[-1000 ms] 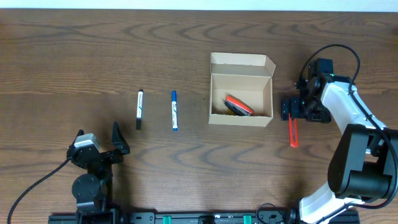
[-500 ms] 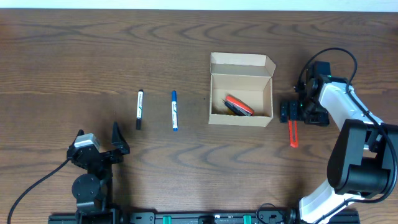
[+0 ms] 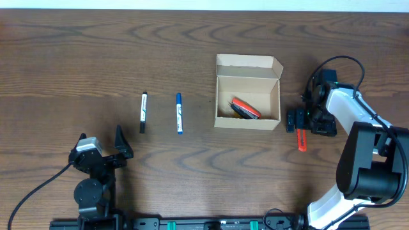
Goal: Pack container
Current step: 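Lower the right gripper and grasp the red box cutter, then carry the box cutter with the right gripper into the box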
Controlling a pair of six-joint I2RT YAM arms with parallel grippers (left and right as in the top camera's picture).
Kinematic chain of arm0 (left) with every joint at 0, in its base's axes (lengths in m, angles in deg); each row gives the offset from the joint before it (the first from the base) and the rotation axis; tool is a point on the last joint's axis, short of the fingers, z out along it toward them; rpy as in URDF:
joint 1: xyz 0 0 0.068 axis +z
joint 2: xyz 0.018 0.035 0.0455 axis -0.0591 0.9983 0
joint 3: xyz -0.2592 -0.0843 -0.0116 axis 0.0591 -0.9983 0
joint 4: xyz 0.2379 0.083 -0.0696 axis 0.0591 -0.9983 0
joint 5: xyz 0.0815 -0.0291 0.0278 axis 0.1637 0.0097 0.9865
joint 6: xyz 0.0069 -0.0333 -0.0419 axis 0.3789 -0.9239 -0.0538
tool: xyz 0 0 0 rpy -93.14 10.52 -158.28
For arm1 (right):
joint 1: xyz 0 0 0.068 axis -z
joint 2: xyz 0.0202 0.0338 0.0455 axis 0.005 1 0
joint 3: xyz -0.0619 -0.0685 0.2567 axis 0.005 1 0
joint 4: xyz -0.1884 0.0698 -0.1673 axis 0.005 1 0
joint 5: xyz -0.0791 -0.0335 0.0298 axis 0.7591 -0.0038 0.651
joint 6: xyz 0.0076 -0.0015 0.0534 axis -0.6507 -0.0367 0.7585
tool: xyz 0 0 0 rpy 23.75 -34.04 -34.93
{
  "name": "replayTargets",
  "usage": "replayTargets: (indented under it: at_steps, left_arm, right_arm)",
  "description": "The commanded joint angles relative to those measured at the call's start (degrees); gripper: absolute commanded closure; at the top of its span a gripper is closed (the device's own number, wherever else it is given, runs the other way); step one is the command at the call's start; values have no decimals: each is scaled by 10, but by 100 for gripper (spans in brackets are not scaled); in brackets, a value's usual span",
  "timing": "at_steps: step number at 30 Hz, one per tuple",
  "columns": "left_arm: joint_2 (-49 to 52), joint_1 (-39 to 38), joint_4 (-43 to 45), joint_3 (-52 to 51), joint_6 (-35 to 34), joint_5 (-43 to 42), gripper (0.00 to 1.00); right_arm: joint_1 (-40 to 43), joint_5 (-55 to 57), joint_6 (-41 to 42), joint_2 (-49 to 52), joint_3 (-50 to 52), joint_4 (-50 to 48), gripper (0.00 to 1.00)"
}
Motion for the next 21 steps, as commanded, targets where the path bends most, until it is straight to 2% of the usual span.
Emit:
replayTargets:
  at_steps: [1, 21]
  left_arm:
    - [-4, 4, -28, -9, 2, -5, 5]
    - [-4, 4, -28, -9, 2, -5, 5]
  right_arm:
    - [4, 6, 12, 5, 4, -2, 1]
    - [3, 3, 10, 45, 5, -21, 1]
